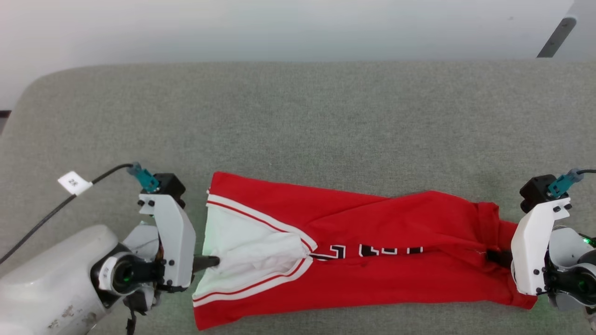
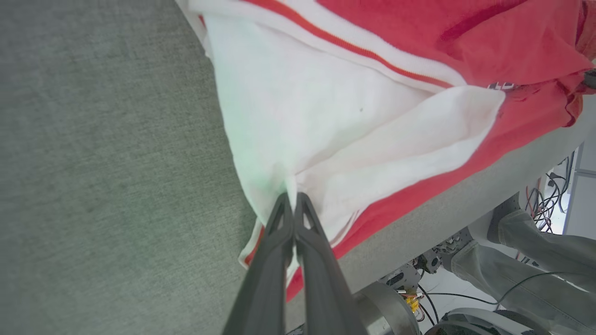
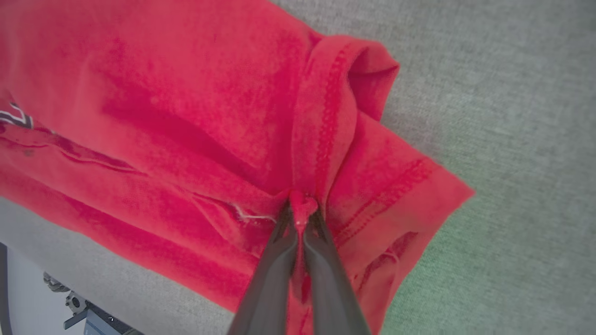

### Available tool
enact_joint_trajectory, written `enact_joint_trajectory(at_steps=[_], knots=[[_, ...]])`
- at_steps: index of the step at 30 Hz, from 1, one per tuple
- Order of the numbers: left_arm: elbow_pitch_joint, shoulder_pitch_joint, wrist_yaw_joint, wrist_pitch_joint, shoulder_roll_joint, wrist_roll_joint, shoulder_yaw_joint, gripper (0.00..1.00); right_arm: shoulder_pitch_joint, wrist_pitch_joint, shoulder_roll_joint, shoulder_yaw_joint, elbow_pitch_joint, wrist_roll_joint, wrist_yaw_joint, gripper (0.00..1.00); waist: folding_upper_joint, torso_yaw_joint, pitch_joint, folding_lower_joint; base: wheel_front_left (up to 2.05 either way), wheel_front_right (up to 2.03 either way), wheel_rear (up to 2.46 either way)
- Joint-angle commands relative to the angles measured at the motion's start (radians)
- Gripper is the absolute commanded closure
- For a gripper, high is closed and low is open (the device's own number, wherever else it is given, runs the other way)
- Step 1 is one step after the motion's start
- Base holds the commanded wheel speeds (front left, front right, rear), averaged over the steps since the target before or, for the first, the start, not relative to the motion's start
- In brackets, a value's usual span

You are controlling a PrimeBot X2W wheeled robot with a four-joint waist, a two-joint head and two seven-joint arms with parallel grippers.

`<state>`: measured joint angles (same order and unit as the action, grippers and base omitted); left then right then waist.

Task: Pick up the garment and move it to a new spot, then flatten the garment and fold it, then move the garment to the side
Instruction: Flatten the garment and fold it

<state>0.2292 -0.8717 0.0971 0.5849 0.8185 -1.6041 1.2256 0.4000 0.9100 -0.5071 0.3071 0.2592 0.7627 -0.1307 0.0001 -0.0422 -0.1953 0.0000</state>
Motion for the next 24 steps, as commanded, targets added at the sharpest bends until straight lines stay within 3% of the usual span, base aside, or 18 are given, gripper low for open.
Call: enact_joint_trajectory(at_steps=[1,2,3,4,14,21,24], knots=[[0.005,0.013,-0.006,-0.003,-0.002,-0.003,-0.002,0.33,0.007,0.006,0.001,0.004,0.004,-0.002,0.0,0.67,-0.0001,0.002,0.015,0.0,0.0,0.0,0.0],[0.011,0.013,-0.01,-0.008,-0.006,-0.002,-0.003,0.11,0.008,0.01,0.001,0.003,0.008,-0.001,0.0,0.61,-0.0001,0.0,0.023,0.0,0.0,0.0,0.0],[0.017,0.017,-0.009,-0.011,-0.008,-0.006,-0.007,0.0,0.009,0.01,0.002,0.004,0.006,-0.001,0.0,0.37,-0.0001,-0.001,0.031,0.0,0.0,0.0,0.0],[0.022,0.02,-0.01,-0.016,-0.009,-0.005,-0.008,0.0,0.009,0.008,0.002,0.005,0.006,-0.003,0.0,0.0,-0.0001,-0.002,0.039,0.0,0.0,0.0,0.0],[0.038,0.058,-0.039,-0.143,0.003,0.024,-0.039,0.0,-0.007,0.001,0.013,0.003,0.008,0.001,0.0,0.0,-0.0001,-0.007,0.149,0.0,0.0,0.0,0.0],[0.008,0.117,-0.065,-0.379,0.031,0.119,-0.066,0.0,-0.051,-0.059,0.023,-0.038,-0.012,0.004,0.0,0.0,-0.0001,-0.018,0.215,0.0,0.0,0.0,0.0],[-0.009,0.155,-0.056,-0.503,0.051,0.163,-0.084,0.0,-0.073,-0.08,0.02,-0.061,-0.014,-0.008,0.0,0.0,-0.0001,-0.025,0.227,0.0,0.0,0.0,0.0]])
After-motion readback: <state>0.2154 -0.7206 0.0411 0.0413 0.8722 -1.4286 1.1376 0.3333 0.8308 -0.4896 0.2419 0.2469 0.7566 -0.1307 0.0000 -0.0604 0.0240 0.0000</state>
